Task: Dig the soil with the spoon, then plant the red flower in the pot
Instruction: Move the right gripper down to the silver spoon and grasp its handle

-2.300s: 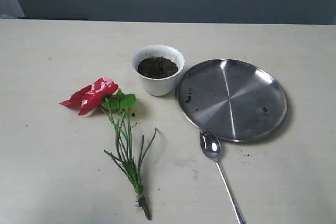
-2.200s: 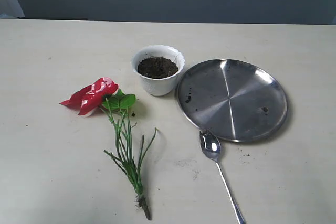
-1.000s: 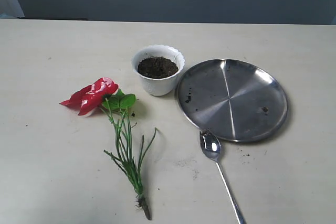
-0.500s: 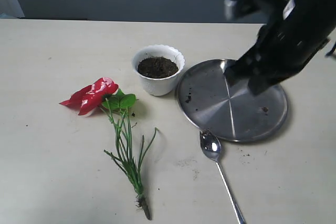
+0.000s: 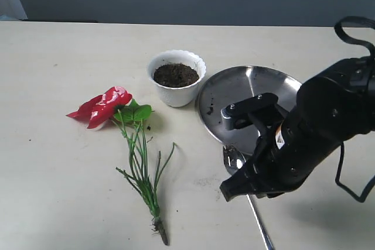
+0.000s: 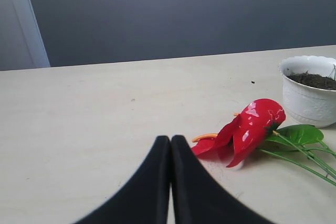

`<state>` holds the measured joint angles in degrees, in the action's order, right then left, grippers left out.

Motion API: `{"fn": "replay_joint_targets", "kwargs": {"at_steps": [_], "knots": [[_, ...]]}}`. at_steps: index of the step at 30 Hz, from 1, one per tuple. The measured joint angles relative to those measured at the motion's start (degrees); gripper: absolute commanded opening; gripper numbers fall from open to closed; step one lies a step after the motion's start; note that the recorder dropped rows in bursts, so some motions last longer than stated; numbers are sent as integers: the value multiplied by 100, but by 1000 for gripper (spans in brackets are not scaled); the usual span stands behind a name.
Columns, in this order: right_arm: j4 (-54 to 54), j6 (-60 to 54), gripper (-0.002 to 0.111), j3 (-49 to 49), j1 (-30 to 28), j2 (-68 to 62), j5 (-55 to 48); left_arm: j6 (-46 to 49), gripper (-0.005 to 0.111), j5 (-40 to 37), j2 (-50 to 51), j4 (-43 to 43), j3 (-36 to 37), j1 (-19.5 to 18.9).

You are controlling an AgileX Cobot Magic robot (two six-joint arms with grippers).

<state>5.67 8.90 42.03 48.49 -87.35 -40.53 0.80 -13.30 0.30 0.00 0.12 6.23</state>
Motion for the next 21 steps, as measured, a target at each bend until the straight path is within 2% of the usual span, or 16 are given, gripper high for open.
{"fn": "replay_joint_targets", "kwargs": {"at_steps": [4,7,21], "knots": [[47,6,33,-86,0,-154,351,0,0,0,0,0,0,0],[47,6,43,-86,0,-333,573,0,0,0,0,0,0,0],[69,6,43,-99,0,-1203,923,0,0,0,0,0,0,0]]}}
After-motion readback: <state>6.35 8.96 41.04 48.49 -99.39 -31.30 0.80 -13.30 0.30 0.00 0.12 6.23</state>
